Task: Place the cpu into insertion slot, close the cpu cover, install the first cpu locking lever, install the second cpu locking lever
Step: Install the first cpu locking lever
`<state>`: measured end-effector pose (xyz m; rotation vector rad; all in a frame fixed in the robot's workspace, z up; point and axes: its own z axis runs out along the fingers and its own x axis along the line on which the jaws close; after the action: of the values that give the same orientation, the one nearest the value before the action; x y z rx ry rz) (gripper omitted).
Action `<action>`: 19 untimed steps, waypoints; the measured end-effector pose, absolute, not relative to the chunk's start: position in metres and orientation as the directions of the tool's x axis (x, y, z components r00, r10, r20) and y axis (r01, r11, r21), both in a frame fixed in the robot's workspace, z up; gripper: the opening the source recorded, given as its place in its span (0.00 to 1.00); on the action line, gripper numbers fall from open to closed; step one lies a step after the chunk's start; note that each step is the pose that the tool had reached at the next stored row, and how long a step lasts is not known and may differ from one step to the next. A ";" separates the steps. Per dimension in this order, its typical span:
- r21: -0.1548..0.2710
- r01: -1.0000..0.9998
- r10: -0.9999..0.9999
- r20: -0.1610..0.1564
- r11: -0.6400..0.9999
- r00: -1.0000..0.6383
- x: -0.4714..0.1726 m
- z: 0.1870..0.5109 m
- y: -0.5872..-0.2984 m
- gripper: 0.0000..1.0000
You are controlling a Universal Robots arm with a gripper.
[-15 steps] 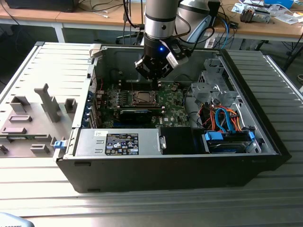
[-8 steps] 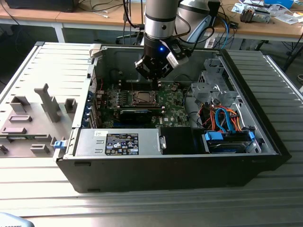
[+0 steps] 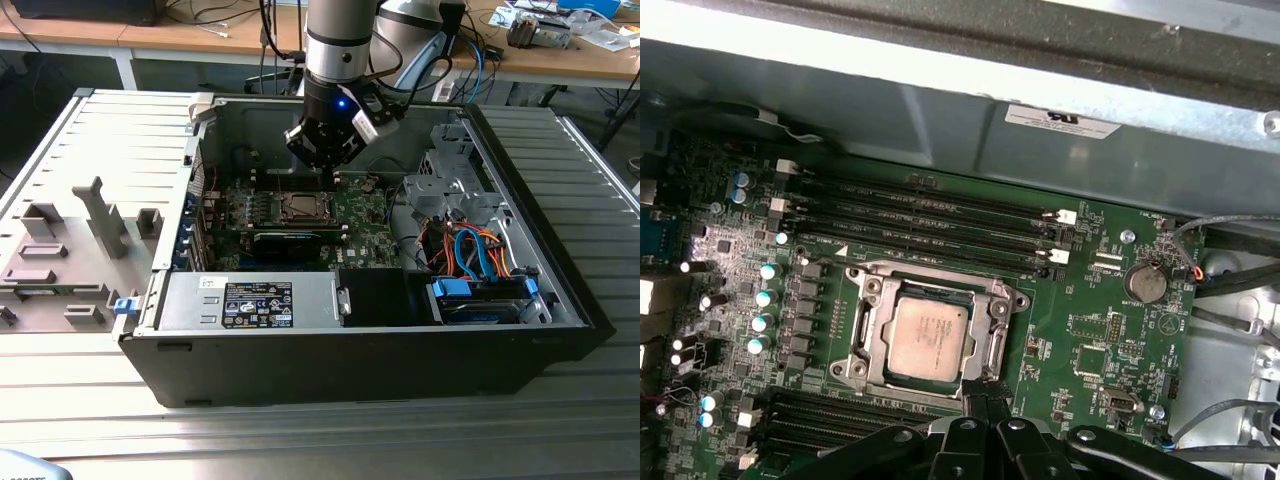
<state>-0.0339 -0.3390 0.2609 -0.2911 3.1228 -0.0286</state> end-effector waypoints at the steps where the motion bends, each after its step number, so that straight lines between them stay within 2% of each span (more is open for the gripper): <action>1: -0.019 -0.186 -0.186 -0.003 0.982 -0.983 -0.034 0.261 -0.339 0.11; 19: -0.019 -0.211 -0.211 -0.003 0.977 -0.978 -0.034 0.261 -0.339 0.11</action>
<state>-0.0339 -0.3390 0.2609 -0.3323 3.1184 -0.0285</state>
